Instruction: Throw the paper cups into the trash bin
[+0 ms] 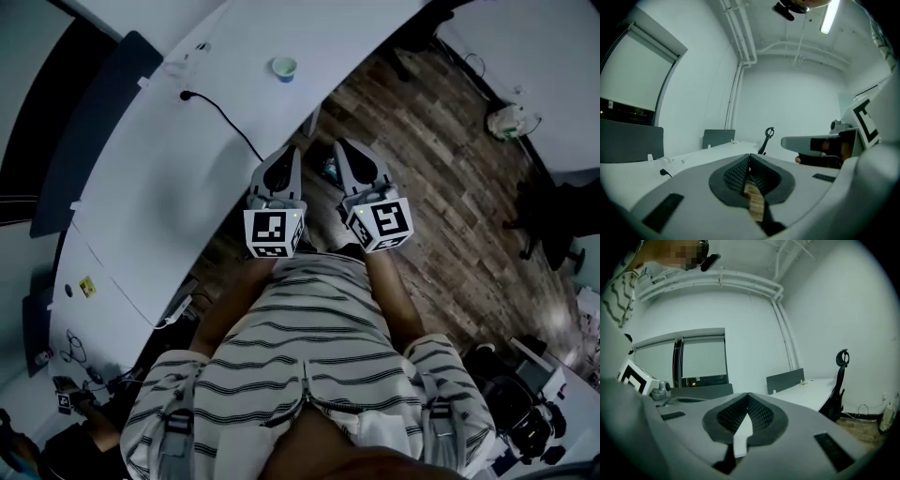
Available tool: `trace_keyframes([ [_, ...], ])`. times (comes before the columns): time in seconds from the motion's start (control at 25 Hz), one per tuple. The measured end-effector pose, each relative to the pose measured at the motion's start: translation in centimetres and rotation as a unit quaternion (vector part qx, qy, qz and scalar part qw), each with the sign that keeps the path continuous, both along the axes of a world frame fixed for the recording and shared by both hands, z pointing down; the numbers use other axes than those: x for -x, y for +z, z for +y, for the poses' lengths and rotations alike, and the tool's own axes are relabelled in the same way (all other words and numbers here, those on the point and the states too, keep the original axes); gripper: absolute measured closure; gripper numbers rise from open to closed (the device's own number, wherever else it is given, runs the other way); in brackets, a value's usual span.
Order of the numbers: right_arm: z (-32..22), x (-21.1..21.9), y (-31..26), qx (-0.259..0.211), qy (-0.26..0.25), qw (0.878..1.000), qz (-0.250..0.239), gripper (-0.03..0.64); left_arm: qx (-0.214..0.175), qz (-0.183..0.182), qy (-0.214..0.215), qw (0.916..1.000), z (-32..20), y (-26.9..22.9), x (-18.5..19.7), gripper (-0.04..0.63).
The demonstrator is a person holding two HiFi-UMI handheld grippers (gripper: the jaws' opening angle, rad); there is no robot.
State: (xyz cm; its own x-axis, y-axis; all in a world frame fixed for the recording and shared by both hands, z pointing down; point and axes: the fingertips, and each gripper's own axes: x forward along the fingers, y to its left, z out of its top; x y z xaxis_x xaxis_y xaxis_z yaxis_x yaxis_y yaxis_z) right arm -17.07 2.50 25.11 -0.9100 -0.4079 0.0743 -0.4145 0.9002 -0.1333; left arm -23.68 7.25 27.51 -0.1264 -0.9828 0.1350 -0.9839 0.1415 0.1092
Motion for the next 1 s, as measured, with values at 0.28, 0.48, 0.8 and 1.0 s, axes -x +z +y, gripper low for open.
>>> trace_keyframes([
  [0.28, -1.7, 0.1, 0.6, 0.001, 0.010, 1.000, 0.010, 0.600, 0.016, 0.006, 0.004, 0.9998, -1.9, 1.2, 0.4, 0.571],
  [0.48, -3.3, -0.9, 0.6, 0.006, 0.014, 1.000, 0.004, 0.600, 0.022, -0.002, -0.005, 0.9998, -3.3, 1.0, 0.1, 0.571],
  [0.8, -4.9, -1.7, 1.9, 0.023, 0.008, 1.000, 0.002, 0.600, 0.041, -0.005, -0.036, 0.9985, -4.7, 2.8, 0.9, 0.569],
  [1.0, -5.9, -1.7, 3.2, 0.037, 0.009, 0.999, 0.006, 0.600, 0.053, -0.004, -0.049, 0.9974, -5.8, 4.4, 2.0, 0.569],
])
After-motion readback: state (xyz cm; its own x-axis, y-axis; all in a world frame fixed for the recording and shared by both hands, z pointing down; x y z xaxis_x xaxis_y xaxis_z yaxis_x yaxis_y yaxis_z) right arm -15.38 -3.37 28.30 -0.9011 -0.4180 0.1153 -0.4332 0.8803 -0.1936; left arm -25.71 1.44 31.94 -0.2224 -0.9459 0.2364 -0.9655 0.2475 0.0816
